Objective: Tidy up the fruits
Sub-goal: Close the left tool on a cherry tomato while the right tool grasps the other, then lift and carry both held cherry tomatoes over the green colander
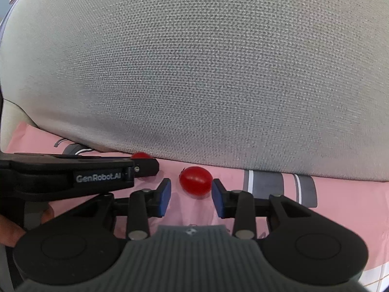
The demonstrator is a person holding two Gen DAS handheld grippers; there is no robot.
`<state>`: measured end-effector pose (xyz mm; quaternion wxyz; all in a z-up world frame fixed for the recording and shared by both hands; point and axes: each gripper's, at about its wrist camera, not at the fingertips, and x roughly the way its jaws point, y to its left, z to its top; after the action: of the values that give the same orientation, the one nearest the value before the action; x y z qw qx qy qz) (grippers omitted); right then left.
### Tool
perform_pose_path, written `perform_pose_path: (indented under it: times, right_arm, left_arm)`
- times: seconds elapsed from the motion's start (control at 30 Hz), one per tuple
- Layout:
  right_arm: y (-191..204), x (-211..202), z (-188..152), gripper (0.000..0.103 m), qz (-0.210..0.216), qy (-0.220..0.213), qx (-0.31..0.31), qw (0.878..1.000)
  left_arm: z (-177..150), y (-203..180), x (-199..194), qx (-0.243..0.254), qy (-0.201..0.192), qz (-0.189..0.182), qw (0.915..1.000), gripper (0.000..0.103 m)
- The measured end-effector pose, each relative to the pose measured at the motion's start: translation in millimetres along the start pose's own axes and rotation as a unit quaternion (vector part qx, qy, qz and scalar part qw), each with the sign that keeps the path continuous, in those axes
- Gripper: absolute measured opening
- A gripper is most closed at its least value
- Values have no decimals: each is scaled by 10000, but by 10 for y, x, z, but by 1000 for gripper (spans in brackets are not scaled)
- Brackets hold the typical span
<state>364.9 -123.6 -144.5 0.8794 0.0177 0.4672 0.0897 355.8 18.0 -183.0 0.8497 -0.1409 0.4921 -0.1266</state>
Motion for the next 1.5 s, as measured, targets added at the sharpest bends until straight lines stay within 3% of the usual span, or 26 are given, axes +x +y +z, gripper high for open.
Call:
perform_pose_path:
  times: [0.37,0.67,0.83,1.07,1.5]
  right_arm:
    - [117,240,80,34,-150,267,-23,9995]
    - [197,274,139,31,-187,254,-53,9995]
    - [264,68,131,30,-64,154,-63,9998]
    - [312,-434,1,30,154,-105,-128,9997]
    - [289,-1585,-647,30,309,-691,-121,9971]
  left_arm:
    - [-84,113,-330,-319,-130,-18,9994,35]
    - [-106,38,-610,-204,-187,13,9996,35]
    - [-49,-48,-762,-132,-216,26,9997,35]
    - [-207,-241,-1219,-29,-312,76,9995,35]
    - [-652,-641,-1911,324,-537,95,9980,35]
